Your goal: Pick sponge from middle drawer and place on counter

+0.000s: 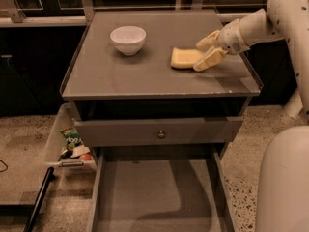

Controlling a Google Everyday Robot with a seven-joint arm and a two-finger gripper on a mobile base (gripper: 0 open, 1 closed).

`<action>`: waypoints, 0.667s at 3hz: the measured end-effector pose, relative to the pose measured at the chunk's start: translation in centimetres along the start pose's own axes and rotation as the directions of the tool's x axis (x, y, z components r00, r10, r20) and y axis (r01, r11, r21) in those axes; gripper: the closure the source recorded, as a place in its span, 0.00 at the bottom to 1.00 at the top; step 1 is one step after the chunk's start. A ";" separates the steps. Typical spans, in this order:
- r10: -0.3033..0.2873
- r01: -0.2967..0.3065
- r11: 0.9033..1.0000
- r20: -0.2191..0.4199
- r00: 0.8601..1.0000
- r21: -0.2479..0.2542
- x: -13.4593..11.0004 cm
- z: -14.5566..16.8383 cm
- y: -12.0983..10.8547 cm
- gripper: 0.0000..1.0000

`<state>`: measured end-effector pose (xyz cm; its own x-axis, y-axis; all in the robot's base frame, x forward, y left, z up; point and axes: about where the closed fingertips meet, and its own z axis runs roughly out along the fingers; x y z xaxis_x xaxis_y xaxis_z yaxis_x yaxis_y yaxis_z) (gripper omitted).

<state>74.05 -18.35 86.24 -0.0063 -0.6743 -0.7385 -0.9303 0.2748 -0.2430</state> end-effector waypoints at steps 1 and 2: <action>0.000 0.000 1.000 0.000 1.000 0.000 0.0 0.0 0.0 0.00; 0.000 0.000 1.000 0.000 1.000 0.000 0.0 0.0 0.0 0.00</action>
Offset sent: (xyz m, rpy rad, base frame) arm 0.0000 0.0000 0.0000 0.0000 0.0000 0.0000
